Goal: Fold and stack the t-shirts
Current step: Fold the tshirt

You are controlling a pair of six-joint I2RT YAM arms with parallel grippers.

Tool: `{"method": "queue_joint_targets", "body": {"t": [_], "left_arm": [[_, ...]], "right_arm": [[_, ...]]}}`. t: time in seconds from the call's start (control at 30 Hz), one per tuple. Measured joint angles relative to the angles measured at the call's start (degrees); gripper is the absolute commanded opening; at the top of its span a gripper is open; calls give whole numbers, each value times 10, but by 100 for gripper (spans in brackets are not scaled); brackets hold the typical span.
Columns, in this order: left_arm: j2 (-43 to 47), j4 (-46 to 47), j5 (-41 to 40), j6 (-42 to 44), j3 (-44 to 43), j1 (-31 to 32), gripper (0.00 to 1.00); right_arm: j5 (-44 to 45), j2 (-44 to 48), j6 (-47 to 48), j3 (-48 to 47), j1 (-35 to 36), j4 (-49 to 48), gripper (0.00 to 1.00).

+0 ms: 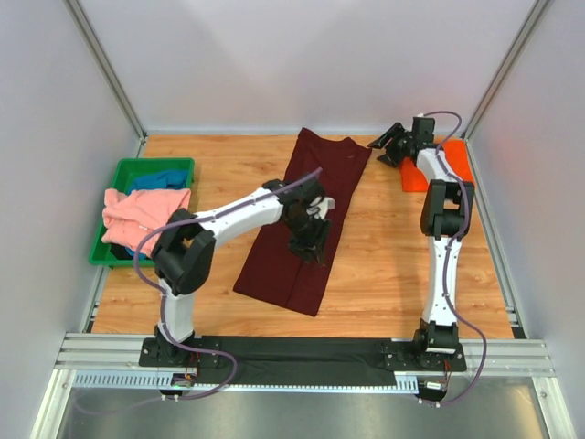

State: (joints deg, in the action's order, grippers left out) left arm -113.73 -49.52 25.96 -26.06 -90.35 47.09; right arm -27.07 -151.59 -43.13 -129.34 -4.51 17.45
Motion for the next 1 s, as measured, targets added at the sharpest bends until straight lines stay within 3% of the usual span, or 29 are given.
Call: {"method": "queue_joint_targets", "body": {"t": [0.23,0.43,0.6,0.77,1.0], "left_arm": [[162,-12,-96,-3,135,-151,54],[234,-13,-214,-6,259,-285,56],[250,2,-195,-10,308,-296,55],[292,19,-152,3,312,-296,57],[301,11,-157,24,341,-298,58]], "right_arm": [[47,117,16,128,7,123,67],[83,286,16,347,35,195,63],[122,417,23,511,131,234,61],[146,486,22,583,248,265,62],[140,527,-6,661,285,266,61]]}}
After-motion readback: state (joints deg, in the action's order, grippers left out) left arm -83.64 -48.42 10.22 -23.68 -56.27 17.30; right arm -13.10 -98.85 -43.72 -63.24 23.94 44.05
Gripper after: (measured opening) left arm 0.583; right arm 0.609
